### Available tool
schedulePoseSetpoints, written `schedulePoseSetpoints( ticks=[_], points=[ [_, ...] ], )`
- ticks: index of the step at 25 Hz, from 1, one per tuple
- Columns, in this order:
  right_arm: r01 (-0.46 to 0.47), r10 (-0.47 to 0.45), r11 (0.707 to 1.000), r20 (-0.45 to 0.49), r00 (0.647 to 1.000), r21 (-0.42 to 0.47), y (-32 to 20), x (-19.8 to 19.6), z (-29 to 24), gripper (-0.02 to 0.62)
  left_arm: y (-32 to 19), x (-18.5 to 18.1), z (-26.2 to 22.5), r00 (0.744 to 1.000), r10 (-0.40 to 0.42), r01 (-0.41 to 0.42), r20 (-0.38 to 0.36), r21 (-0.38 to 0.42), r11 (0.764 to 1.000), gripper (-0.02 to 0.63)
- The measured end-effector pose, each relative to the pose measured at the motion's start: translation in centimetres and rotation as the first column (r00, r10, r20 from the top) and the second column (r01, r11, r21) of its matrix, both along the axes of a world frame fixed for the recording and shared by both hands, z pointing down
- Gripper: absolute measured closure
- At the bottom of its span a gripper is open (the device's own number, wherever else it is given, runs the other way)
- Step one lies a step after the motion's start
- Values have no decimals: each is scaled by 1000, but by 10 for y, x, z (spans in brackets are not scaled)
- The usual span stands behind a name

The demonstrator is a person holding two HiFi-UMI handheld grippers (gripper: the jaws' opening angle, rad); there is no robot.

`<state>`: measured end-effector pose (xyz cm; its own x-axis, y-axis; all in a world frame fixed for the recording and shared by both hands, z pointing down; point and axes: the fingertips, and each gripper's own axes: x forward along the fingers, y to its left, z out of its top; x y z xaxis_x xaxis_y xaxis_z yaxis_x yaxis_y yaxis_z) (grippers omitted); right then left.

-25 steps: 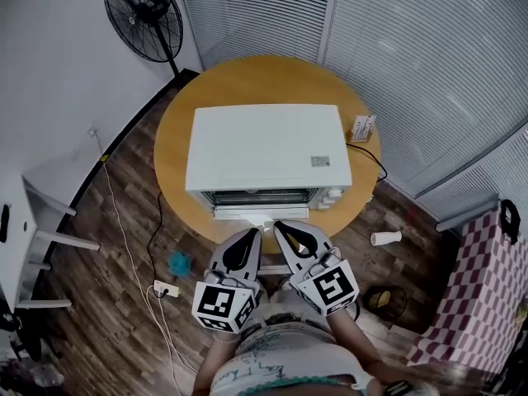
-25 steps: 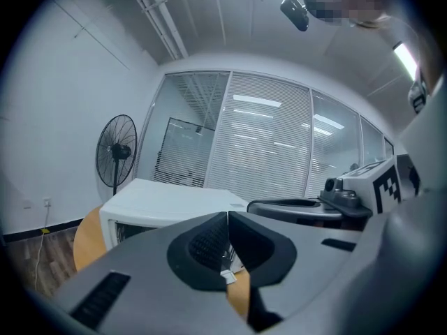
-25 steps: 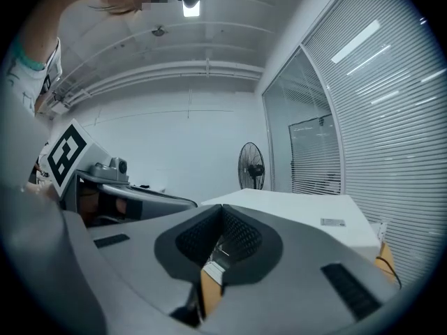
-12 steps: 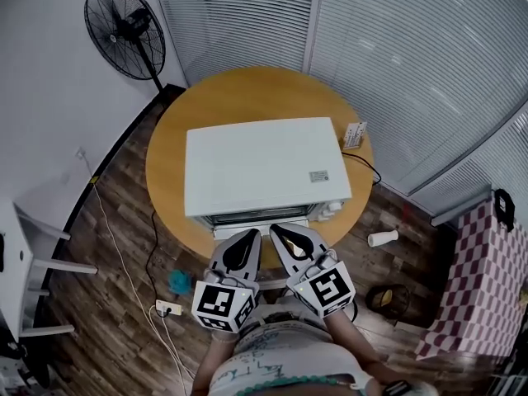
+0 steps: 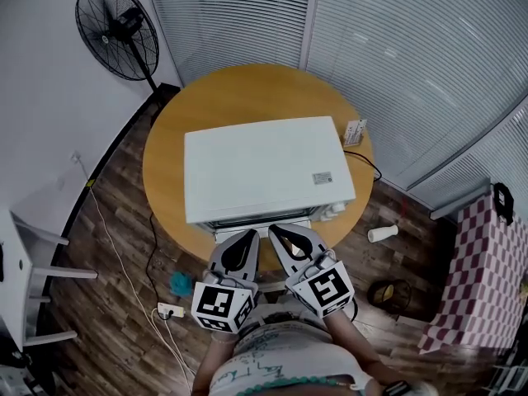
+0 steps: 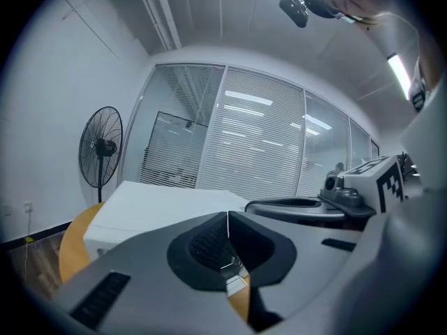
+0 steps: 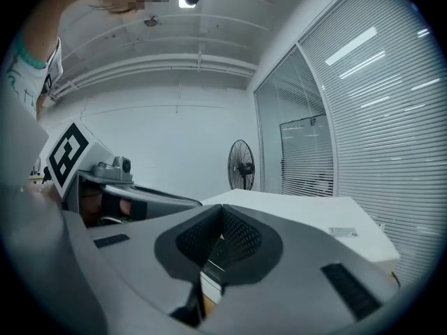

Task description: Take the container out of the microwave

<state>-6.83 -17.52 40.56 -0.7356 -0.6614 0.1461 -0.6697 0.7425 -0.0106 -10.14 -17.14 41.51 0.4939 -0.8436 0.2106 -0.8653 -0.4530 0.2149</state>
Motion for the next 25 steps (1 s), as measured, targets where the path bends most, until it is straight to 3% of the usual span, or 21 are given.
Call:
schedulePoseSetpoints(
  ticks=[16, 25],
  points=[
    [-51, 50, 999, -26, 998, -17, -12, 0, 5, 603, -10, -4, 27, 999, 30, -29, 16, -68, 997, 591],
    [-89, 88, 996, -35, 996, -21, -17, 8, 16, 603, -18, -5, 66, 994, 66, -54, 84, -132, 990, 591]
  ],
)
